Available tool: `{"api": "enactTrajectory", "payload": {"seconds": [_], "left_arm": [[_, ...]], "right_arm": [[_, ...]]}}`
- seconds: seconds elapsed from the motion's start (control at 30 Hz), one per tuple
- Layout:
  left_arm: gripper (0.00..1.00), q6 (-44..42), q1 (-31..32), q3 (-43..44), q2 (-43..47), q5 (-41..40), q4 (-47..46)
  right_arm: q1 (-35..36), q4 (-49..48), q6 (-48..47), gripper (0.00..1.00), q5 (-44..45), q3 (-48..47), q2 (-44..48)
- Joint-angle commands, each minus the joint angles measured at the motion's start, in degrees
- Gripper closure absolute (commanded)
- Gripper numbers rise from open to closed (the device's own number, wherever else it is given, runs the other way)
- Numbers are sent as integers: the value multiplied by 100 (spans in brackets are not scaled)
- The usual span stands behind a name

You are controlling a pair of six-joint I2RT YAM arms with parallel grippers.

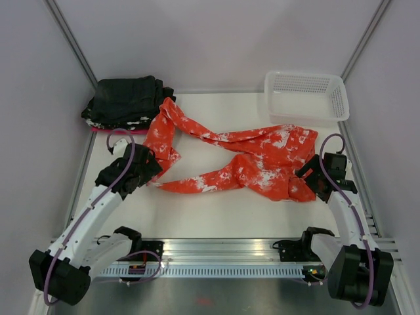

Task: Fold and stack the trousers
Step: Flatten the trousers out

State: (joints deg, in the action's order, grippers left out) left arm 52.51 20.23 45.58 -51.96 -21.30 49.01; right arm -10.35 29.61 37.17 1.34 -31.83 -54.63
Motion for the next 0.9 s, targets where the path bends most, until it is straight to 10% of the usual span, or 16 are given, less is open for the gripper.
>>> {"api": "enactTrajectory", "payload": {"seconds": [0.0,0.17,0.27,0.3,0.63,0.87], "left_arm": [[0,-785,-19,828,-357,-892,-409],[1,-980,-246,1313,-1069,-1201,-630],[1,-865,-650,1103,-1333,-834,-770],[1,-839,-739,1024,-1386,-701,-831],[6,-471,-898,207,-2063,37,-1464],[14,40,-898,-348,-2643,767,-2203]], "right_arm": [[-2,-148,10,4,-108,186,-100],[-11,-289,-148,34,-117,424,-451],[-11,-245,-149,94,23,354,-610],[-46,-36,-18,100,180,171,-645],[-1415,1249,-323,100,1553,-1501,199],[-1874,777,-544,100,-210,-1229,58]]}}
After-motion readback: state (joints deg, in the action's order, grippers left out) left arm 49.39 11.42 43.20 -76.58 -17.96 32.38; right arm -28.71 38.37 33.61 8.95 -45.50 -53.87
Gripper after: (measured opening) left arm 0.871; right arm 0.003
